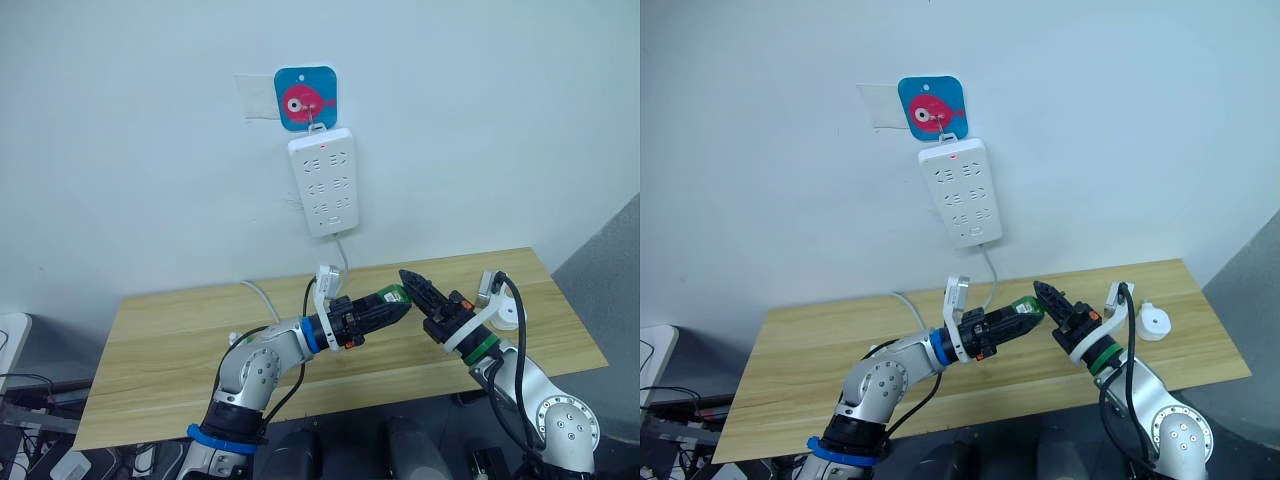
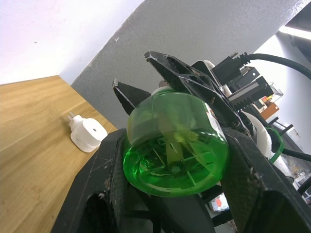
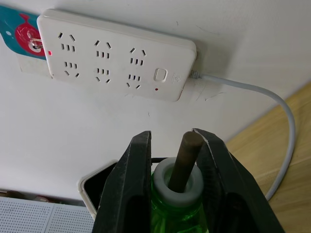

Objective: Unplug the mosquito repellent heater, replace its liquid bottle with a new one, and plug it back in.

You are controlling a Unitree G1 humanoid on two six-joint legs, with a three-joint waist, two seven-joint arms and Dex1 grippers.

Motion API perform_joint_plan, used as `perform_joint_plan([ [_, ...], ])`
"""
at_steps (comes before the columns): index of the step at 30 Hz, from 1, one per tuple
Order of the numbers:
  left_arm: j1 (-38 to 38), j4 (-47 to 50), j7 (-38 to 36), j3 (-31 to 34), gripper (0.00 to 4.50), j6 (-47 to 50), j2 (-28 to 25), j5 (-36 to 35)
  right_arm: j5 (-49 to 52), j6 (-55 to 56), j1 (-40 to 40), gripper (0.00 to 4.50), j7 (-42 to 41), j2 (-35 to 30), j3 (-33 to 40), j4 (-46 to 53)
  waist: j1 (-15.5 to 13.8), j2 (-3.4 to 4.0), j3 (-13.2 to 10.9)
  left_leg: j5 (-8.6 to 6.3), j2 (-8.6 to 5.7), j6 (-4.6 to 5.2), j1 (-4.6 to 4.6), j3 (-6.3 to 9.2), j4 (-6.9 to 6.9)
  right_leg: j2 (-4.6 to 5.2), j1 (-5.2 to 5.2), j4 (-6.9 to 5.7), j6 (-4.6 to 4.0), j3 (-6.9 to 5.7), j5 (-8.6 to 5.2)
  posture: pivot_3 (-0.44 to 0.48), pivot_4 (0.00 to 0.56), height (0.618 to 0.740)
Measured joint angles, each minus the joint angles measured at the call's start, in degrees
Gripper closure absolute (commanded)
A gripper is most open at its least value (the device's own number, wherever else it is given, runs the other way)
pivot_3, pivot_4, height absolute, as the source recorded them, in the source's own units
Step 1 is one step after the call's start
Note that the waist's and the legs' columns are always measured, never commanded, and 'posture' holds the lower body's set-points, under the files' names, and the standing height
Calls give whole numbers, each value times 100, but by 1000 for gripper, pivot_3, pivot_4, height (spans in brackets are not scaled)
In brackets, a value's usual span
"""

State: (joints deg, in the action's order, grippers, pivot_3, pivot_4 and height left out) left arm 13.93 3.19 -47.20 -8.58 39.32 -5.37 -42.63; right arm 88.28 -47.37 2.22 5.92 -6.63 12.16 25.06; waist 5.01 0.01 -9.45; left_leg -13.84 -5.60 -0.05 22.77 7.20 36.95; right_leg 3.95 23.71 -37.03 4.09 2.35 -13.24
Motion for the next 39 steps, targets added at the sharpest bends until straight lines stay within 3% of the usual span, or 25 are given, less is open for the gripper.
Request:
perform_joint_plan([
  [3, -2, 21, 3, -2, 2259, -2, 2, 6, 66, 83, 4, 3607, 0, -97, -63, -1, 0, -1, 1, 0, 0, 0, 0, 0, 1, 0, -1, 0, 0, 0, 0, -189, 124, 740],
  [4, -2, 22, 4, -3, 1699, -2, 3, 7, 78, 97, 4, 3607, 0, -121, -82, -1, 0, -1, 1, 0, 0, 0, 0, 0, 1, 0, -1, 0, 0, 0, 0, -189, 124, 740],
  [10, 13, 26, 16, -108, 83, -34, -156, 238, 93, 268, 4, 3607, -4, -199, -151, -60, -1, -2, 3, 0, 0, 0, -1, 0, 0, -1, -2, 0, 0, 0, 0, -168, 130, 740],
  [11, 13, 27, 0, -137, 0, -75, -244, 332, 84, 311, 10, 3607, -12, -221, -146, -99, -2, -2, 3, 0, 0, 0, -2, -1, 0, -1, -2, -1, 0, 1, 0, -151, 126, 740],
  [16, 21, 131, -249, -403, 0, -628, -926, 1042, -568, 615, -127, 3607, -137, -407, -89, -622, -21, -4, 10, 0, 0, 0, -8, -4, 0, -3, -5, -1, -1, 3, 0, -120, 126, 740],
  [19, 19, 224, -227, -529, 0, -1490, -1139, 1739, -2112, 1087, -524, 3607, -344, -948, -322, -1249, -43, -3, 11, -1, -4, 1, -20, -19, -1, -4, -11, 0, 0, 14, 0, -98, 131, 740],
  [22, -77, 324, -357, -795, 0, -2241, -1346, 2276, -3463, 1711, -804, 3607, -730, -1001, -602, -1735, -83, -4, 12, -1, 4, 1, -24, -16, -8, -7, -11, -3, -2, 12, 0, -90, 135, 740],
  [29, -270, 244, -291, -1016, 0, -2824, -1252, 2733, -6297, 3657, -1233, 3607, -1384, -1159, -1466, -3395, -162, -4, 12, -1, 4, 1, -38, -20, -1, -9, -26, -3, -2, 15, 0, -60, 137, 740],
  [39, -271, 3, -73, -993, 0, -3207, -1082, 2932, -7603, 5438, -1977, 3607, -1526, -792, -1315, -5925, -200, -5, 11, -1, 4, 0, -48, -18, -3, -9, -33, -6, -5, 15, 3, -21, 135, 740],
])
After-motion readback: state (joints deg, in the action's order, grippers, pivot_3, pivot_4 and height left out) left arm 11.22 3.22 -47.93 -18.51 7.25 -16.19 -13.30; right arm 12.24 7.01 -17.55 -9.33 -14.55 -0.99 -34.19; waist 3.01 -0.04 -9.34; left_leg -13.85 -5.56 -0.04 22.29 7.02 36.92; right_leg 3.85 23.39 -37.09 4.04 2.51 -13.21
